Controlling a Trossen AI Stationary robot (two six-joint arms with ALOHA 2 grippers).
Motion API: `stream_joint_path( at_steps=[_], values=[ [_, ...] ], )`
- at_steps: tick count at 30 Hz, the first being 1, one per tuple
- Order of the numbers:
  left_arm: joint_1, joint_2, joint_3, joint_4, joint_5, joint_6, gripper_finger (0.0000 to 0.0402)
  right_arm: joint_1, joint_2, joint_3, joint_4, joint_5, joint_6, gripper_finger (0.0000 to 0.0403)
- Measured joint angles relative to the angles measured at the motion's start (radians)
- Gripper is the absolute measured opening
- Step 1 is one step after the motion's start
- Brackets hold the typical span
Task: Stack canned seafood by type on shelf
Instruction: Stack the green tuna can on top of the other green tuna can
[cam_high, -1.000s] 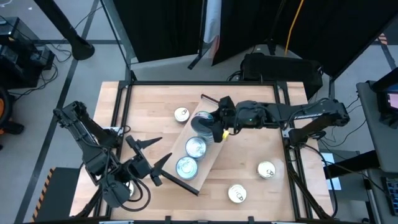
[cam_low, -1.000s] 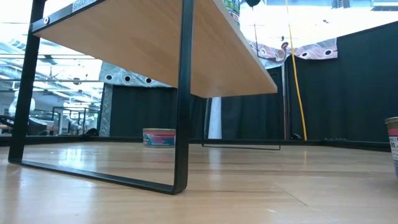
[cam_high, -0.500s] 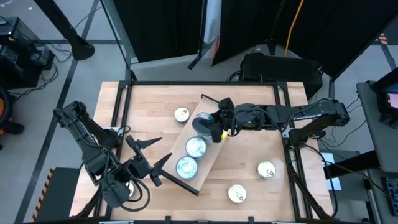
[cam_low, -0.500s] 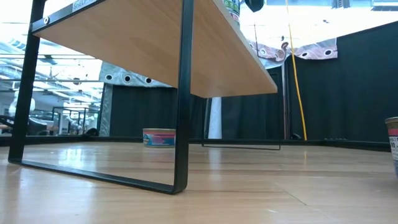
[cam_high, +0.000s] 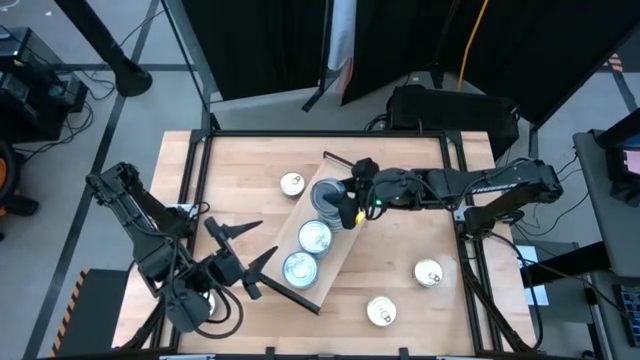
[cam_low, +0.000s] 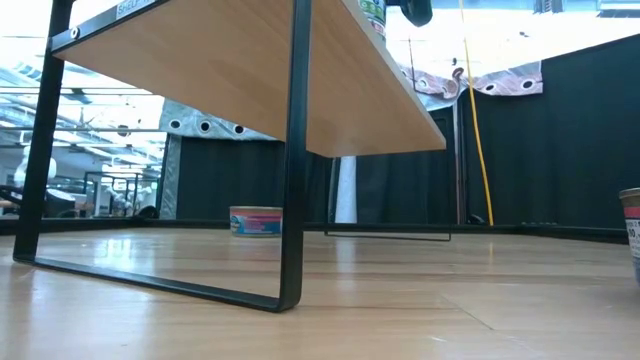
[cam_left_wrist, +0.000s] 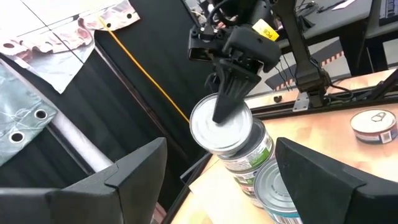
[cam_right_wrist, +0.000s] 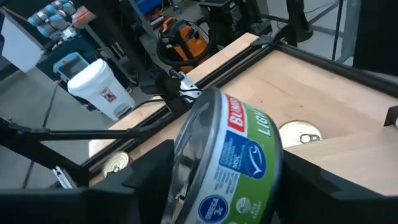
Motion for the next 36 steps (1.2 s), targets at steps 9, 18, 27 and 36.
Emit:
stream_joint_path(
  at_steps=[9, 18, 27, 36],
  values=[
    [0.011, 0.0, 0.0, -0.002, 0.044, -0.001, 0.0301, 0.008, 0.0, 0.001, -0.043, 0.108, -0.117, 0.0308],
    [0.036, 0.0, 0.001, -0.06, 0.039, -0.027, 0.0301, 0.023, -0.02, 0.002, -0.075, 0.112, -0.198, 0.0356],
    [0.392, -0.068, -0.008, -1.0, 0.073, -0.931, 0.0285, 0.11, -0.122, 0.002, -0.114, 0.214, -0.246, 0.0356],
    [0.595, -0.206, -0.167, -0.578, 0.441, -0.4, 0.0196, 0.242, -0.171, 0.002, -0.249, 0.277, -0.214, 0.0357]
  ],
)
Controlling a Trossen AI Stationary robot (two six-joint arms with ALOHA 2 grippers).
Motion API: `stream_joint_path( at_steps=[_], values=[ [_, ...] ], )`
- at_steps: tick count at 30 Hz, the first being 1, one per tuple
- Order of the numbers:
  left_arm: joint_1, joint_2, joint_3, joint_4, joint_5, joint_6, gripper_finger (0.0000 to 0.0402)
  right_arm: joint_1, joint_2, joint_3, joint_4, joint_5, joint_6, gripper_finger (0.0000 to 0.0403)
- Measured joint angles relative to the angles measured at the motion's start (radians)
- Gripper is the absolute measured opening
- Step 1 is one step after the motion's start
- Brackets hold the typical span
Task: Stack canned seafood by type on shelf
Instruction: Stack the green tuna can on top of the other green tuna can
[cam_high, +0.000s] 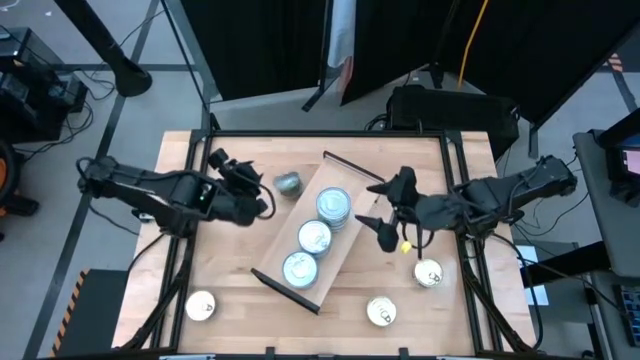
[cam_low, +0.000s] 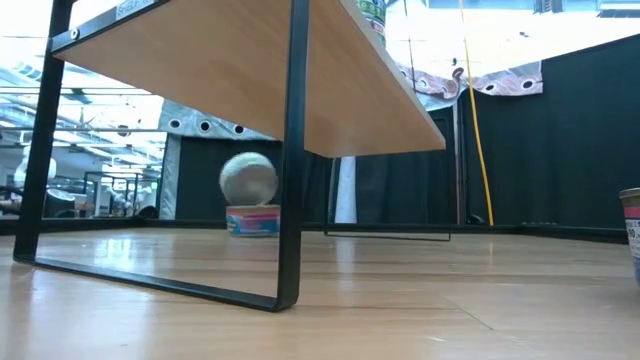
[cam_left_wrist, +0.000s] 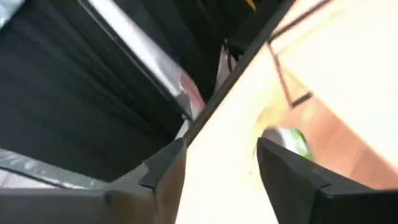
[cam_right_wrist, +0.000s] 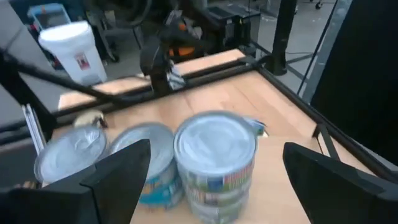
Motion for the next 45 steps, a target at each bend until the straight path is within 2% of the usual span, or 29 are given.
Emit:
stream_joint_path(
  at_steps=[6, 10, 12, 16, 20, 24, 29, 31, 34, 35, 36, 39, 42, 45],
  values=[
    [0.116, -0.005, -0.094, 0.003, 0.054, 0.007, 0.0152, 0.076, 0.005, 0.0, -0.041, 0.037, 0.057, 0.0357],
    [0.191, -0.006, -0.156, 0.028, 0.069, 0.009, 0.0144, 0.127, 0.007, 0.0, -0.046, 0.038, 0.093, 0.0357],
    [0.224, -0.007, -0.171, 0.054, 0.1, 0.038, 0.015, 0.155, 0.007, 0.0, -0.05, 0.038, 0.112, 0.0357],
    [0.272, -0.02, -0.189, 0.143, 0.196, 0.207, 0.0179, 0.207, 0.012, 0.0, -0.065, 0.047, 0.146, 0.0357],
    [0.325, -0.035, -0.189, 0.245, 0.316, 0.35, 0.0214, 0.258, 0.019, 0.0, -0.066, 0.1, 0.173, 0.0357],
    [0.375, -0.05, -0.189, 0.238, 0.335, 0.347, 0.0233, 0.298, 0.038, 0.0, -0.067, 0.164, 0.189, 0.0357],
    [0.401, -0.087, -0.243, 0.256, 0.362, 0.339, 0.0235, 0.335, 0.065, -0.001, -0.068, 0.194, 0.21, 0.0357],
    [0.427, -0.109, -0.294, 0.356, 0.416, 0.398, 0.0235, 0.349, 0.077, -0.001, -0.073, 0.195, 0.22, 0.0357],
    [0.486, -0.149, -0.362, 0.493, 0.633, 0.45, 0.0235, 0.367, 0.091, -0.001, -0.075, 0.195, 0.223, 0.0357],
    [0.506, -0.159, -0.383, 0.538, 0.693, 0.432, 0.0235, 0.372, 0.094, -0.002, -0.075, 0.2, 0.223, 0.0357],
    [0.525, -0.167, -0.406, 0.582, 0.711, 0.393, 0.0236, 0.375, 0.096, -0.002, -0.074, 0.212, 0.224, 0.0357],
    [0.562, -0.179, -0.471, 0.688, 0.67, 0.253, 0.0236, 0.385, 0.102, -0.002, -0.078, 0.258, 0.238, 0.0357],
    [0.567, -0.175, -0.512, 0.748, 0.669, 0.175, 0.0236, 0.388, 0.102, -0.002, -0.079, 0.274, 0.239, 0.0357],
    [0.554, -0.169, -0.53, 0.773, 0.627, 0.121, 0.0237, 0.388, 0.102, -0.002, -0.079, 0.279, 0.239, 0.0357]
  ],
)
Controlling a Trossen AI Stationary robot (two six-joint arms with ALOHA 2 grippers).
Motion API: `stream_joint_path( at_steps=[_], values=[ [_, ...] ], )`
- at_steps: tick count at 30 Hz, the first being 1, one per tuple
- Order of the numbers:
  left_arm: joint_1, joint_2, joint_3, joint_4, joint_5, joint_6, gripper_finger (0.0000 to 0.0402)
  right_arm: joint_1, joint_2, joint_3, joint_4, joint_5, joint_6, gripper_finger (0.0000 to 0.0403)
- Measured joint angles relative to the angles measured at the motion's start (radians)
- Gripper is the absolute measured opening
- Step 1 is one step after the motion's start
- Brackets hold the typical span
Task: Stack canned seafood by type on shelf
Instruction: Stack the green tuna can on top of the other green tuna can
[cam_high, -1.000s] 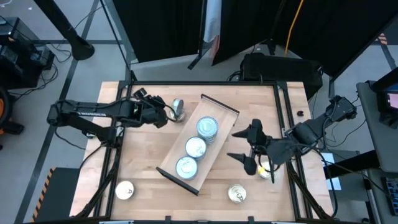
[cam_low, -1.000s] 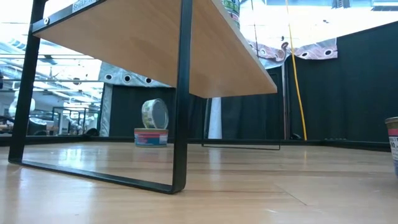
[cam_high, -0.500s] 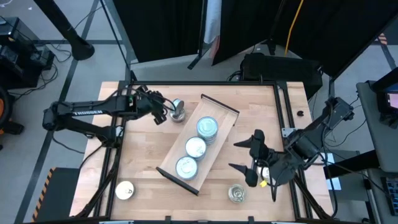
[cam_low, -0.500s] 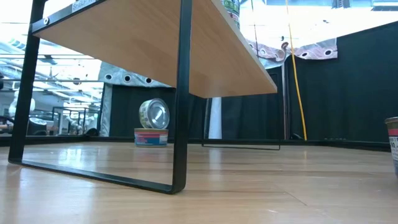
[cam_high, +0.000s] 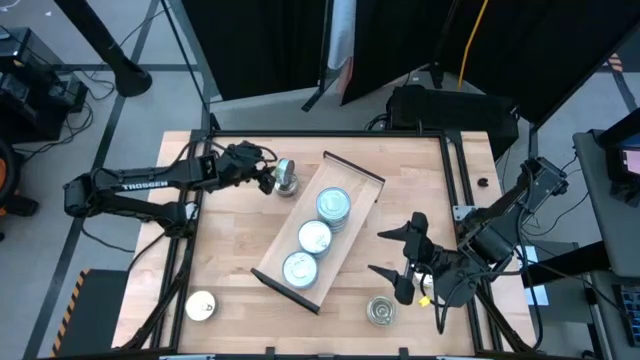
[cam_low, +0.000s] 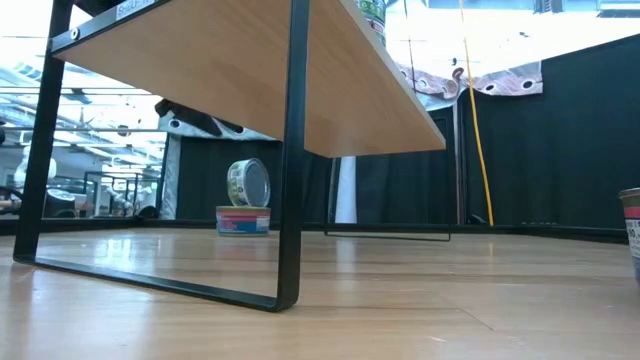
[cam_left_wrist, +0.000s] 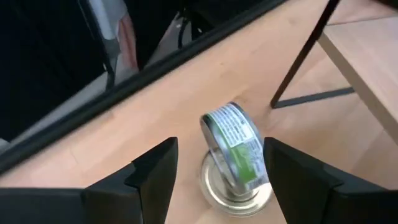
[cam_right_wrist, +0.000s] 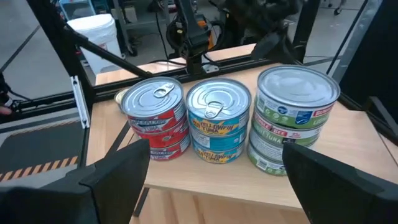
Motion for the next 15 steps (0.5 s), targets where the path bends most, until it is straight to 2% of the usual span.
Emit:
stream_joint_path(
  at_steps=[2, 7, 15],
  values=[
    [-0.013, 0.001, -0.01, 0.002, -0.02, -0.055, 0.0242, 0.0, 0.0, 0.0, 0.0, 0.014, 0.007, 0.0357],
    [-0.058, 0.004, -0.022, 0.053, -0.15, -0.184, 0.0266, 0.0, 0.0, 0.0, -0.002, 0.035, 0.026, 0.0357],
    [-0.173, 0.09, -0.023, 0.142, -0.312, -0.215, 0.029, 0.0, 0.0, 0.0, -0.002, 0.049, 0.065, 0.0357]
  ],
)
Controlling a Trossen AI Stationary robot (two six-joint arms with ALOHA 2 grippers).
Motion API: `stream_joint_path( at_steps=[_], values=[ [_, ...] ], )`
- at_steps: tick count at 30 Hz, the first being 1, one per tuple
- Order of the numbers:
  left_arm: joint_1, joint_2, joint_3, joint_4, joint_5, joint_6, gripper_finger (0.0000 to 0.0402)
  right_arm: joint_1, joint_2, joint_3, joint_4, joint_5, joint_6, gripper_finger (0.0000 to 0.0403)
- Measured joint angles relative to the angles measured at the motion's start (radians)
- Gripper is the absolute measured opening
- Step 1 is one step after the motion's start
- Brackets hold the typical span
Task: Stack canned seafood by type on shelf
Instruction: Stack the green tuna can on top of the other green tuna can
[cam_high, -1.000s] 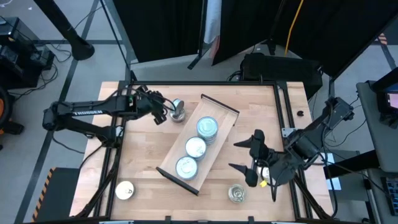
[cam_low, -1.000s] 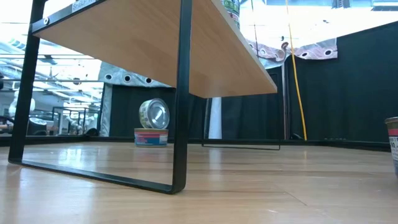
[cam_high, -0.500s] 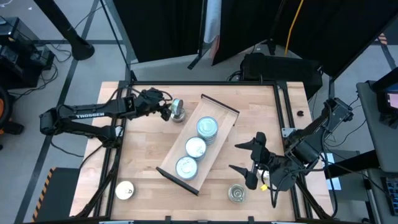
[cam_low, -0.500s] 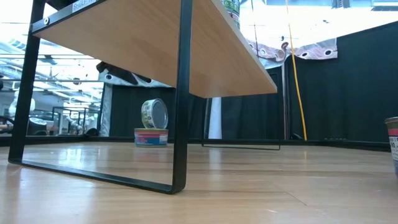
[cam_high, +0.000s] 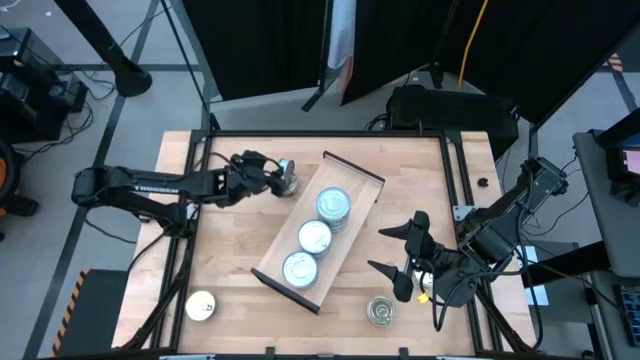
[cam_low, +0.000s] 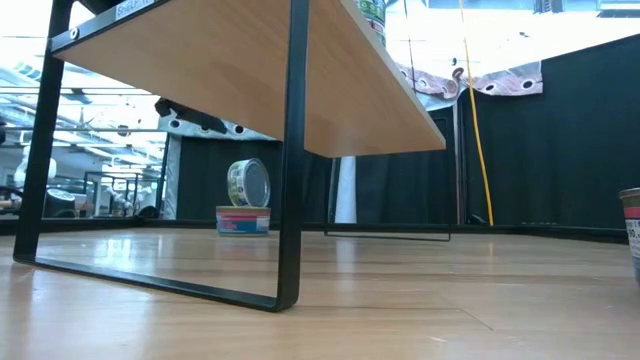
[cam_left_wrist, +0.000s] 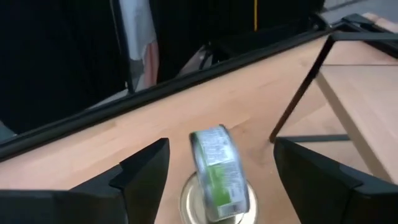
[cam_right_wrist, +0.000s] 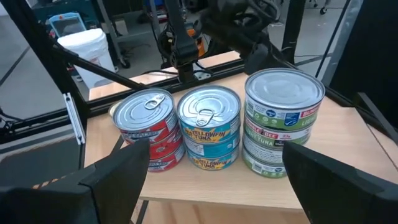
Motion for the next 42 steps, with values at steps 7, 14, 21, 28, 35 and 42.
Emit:
stream_joint_path(
  at_steps=[7, 14, 21, 28, 35, 42],
  values=[
    [-0.039, 0.106, 0.0, 0.03, -0.1, -0.077, 0.0291, 0.0, 0.0, 0.0, 0.0, 0.019, 0.048, 0.0357],
    [-0.039, 0.159, 0.0, 0.056, -0.124, -0.126, 0.0291, -0.014, 0.0, 0.0, 0.0, 0.024, 0.105, 0.0357],
    [-0.039, 0.209, 0.0, 0.06, -0.127, -0.144, 0.0291, -0.037, 0.0, 0.0, 0.003, 0.026, 0.118, 0.0357],
    [-0.039, 0.277, 0.0, 0.088, -0.11, -0.173, 0.0291, -0.047, -0.001, 0.0, 0.002, 0.025, 0.118, 0.0357],
    [-0.039, 0.311, 0.0, 0.08, -0.085, -0.209, 0.0278, -0.047, -0.001, 0.0, 0.001, 0.022, 0.113, 0.0357],
    [-0.039, 0.311, 0.0, 0.068, -0.063, -0.2, 0.0166, -0.047, -0.001, 0.0, -0.002, 0.023, 0.091, 0.0357]
  ],
)
